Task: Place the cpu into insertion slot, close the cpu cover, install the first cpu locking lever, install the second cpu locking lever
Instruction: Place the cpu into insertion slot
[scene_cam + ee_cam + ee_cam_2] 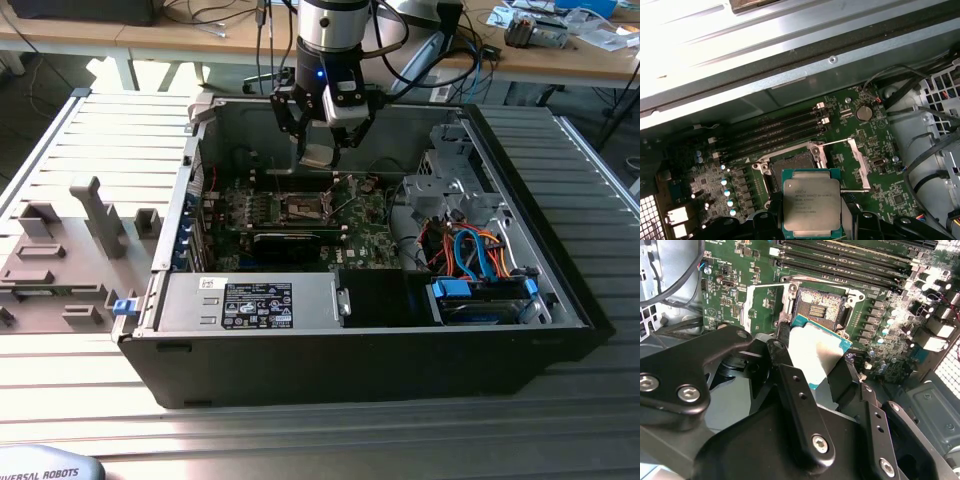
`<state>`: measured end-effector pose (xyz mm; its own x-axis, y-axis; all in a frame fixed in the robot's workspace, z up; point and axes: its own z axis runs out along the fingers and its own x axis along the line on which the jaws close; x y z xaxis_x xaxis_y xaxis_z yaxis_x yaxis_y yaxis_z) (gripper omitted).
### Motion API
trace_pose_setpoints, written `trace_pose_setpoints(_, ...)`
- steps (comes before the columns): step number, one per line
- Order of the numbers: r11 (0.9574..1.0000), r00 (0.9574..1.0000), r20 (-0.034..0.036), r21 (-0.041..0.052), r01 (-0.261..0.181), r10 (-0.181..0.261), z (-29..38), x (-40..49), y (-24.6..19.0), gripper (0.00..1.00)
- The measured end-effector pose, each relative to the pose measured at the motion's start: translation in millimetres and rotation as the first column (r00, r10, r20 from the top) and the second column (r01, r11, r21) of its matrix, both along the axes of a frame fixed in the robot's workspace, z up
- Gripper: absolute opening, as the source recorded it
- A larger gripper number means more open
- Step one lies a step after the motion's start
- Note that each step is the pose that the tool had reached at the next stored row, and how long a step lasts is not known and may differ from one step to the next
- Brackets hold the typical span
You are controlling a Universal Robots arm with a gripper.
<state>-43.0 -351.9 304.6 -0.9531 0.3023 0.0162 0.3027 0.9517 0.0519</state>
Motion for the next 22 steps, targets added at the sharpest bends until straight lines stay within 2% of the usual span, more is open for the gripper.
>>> trace_pose_setpoints(22,0.9998,0.9998,0.0000,-0.0001,0.021,-0.021,0.0,0.0,0.0,0.54)
